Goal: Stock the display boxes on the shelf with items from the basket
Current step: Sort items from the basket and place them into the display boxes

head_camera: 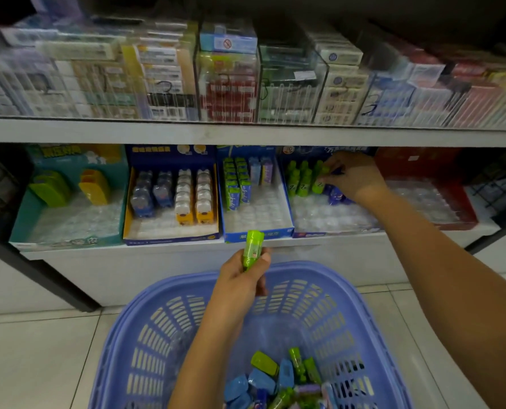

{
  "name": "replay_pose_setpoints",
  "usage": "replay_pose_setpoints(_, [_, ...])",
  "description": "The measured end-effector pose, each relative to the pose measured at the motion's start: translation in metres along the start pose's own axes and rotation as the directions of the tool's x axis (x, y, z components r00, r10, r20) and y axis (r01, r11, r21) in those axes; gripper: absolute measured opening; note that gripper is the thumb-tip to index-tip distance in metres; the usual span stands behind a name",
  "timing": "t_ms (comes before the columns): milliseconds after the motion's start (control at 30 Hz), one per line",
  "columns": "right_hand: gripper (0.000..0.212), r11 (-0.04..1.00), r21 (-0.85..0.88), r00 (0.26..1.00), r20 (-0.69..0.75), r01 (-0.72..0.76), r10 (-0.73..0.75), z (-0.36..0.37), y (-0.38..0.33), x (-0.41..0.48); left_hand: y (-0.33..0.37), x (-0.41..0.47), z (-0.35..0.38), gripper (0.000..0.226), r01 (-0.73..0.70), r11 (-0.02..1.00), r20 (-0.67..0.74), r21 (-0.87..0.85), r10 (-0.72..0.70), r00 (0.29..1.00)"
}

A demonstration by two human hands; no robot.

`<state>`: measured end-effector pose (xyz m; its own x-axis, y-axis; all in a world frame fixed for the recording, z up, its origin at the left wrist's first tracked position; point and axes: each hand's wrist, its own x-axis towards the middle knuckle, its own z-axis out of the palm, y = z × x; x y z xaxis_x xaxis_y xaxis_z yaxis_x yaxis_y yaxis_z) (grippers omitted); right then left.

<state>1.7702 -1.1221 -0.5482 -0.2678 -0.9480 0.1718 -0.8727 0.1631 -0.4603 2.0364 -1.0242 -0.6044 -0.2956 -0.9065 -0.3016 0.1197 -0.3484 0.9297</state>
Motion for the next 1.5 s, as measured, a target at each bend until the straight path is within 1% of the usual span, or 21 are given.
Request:
replay_pose_setpoints(133, [0.033,1.0,0.0,0.997,0.069,0.019,-0.019,0.002,0.006,0.016,0.002,0.003,-0.001,0.03,0.045,0.994,0.0,-0.098,-0.045,0.999])
replay_pose_setpoints(300, [0.04,0.986,-0.145,0.978,0.201,0.084,-0.054,-0.003,0.014,0.028,0.005,0.012,0.003,0.043,0.181,0.944,0.046,-0.277,-0.175,0.983])
replay_pose_setpoints(400, [0.038,0.983,-0.163,0.977,0.209,0.082,-0.047,0.0,0.012,0.029,0.005,0.015,0.006,0.044,0.209,0.925,0.055,-0.317,-0.202,0.978])
replay_pose_setpoints(533, [0.039,0.968,-0.24,0.967,0.256,0.069,-0.005,-0.002,0.001,0.032,0.008,0.014,0.011,0.042,0.259,0.901,0.091,-0.349,-0.243,0.966])
replay_pose_setpoints(633, [0.043,0.955,-0.292,0.955,0.296,0.055,0.035,-0.005,-0.008,0.028,0.013,0.01,0.012,0.04,0.258,0.887,0.142,-0.382,-0.22,0.965])
replay_pose_setpoints(700, [0.048,0.937,-0.341,0.972,0.234,0.072,0.011,-0.006,-0.014,0.015,0.015,0.007,0.009,0.036,0.218,0.898,0.158,-0.381,-0.169,0.973])
replay_pose_setpoints(733, [0.047,0.955,-0.292,0.988,0.155,0.058,-0.012,-0.008,-0.016,0.005,0.014,0.005,0.006,0.034,0.189,0.911,0.155,-0.367,-0.141,0.978])
replay_pose_setpoints(800, [0.039,0.999,-0.031,0.999,0.008,0.032,-0.032,-0.015,-0.025,-0.022,0.013,0.001,0.002,0.029,0.133,0.947,0.126,-0.294,-0.1,0.987])
replay_pose_setpoints(833, [0.033,0.992,0.103,0.998,0.001,0.069,-0.07,-0.019,-0.031,-0.039,0.012,-0.001,0.0,0.026,0.085,0.973,0.1,-0.212,-0.065,0.993])
replay_pose_setpoints(867, [0.027,0.974,0.195,0.99,0.052,0.117,-0.13,-0.023,-0.038,-0.056,0.011,-0.002,-0.001,0.024,0.021,0.995,0.075,-0.095,-0.014,0.997])
replay_pose_setpoints(900, [0.024,0.951,0.261,0.968,0.142,0.163,-0.205,-0.026,-0.046,-0.073,0.011,-0.004,-0.002,0.023,-0.056,0.998,0.067,0.042,0.053,0.996])
replay_pose_setpoints(933, [0.024,0.932,0.309,0.931,0.245,0.189,-0.27,-0.027,-0.056,-0.088,0.011,-0.006,-0.002,0.022,-0.132,0.978,0.079,0.161,0.12,0.99])
replay_pose_setpoints(967, [0.027,0.925,0.327,0.889,0.338,0.196,-0.308,-0.026,-0.065,-0.1,0.012,-0.008,-0.001,0.016,-0.199,0.951,0.089,0.235,0.183,0.979])
replay_pose_setpoints(1000, [0.03,0.927,0.316,0.855,0.405,0.201,-0.324,-0.023,-0.072,-0.109,0.014,-0.01,0.001,0.007,-0.244,0.936,0.089,0.254,0.229,0.969])
replay_pose_setpoints(1033, [0.031,0.933,0.295,0.836,0.44,0.208,-0.326,-0.019,-0.077,-0.114,0.014,-0.012,0.001,0.006,-0.281,0.924,0.077,0.26,0.27,0.96])
replay_pose_setpoints(1067, [0.032,0.937,0.28,0.831,0.453,0.209,-0.321,-0.016,-0.078,-0.117,0.014,-0.014,0.001,0.012,-0.306,0.916,0.058,0.26,0.302,0.952])
replay_pose_setpoints(1167, [0.035,0.936,0.314,0.852,0.436,0.158,-0.29,-0.012,-0.077,-0.124,0.016,-0.016,0.0,0.018,-0.339,0.917,0.025,0.212,0.342,0.94])
replay_pose_setpoints(1267, [0.038,0.889,0.447,0.899,0.345,0.096,-0.271,-0.007,-0.076,-0.133,0.017,-0.019,0.003,0.015,-0.325,0.942,0.007,0.078,0.326,0.946])
replay_pose_setpoints(1333, [0.04,0.85,0.517,0.929,0.258,0.099,-0.265,-0.002,-0.079,-0.139,0.015,-0.019,0.006,0.016,-0.297,0.955,0.011,-0.01,0.297,0.955])
replay_pose_setpoints(1433, [0.045,0.876,0.447,0.939,0.186,0.18,-0.288,0.004,-0.085,-0.144,0.01,-0.019,0.01,0.025,-0.245,0.963,0.03,-0.115,0.25,0.968])
replay_pose_setpoints(1500, [0.047,0.906,0.366,0.925,0.221,0.214,-0.308,0.002,-0.085,-0.144,0.008,-0.018,0.011,0.022,-0.215,0.962,0.089,-0.169,0.232,0.969])
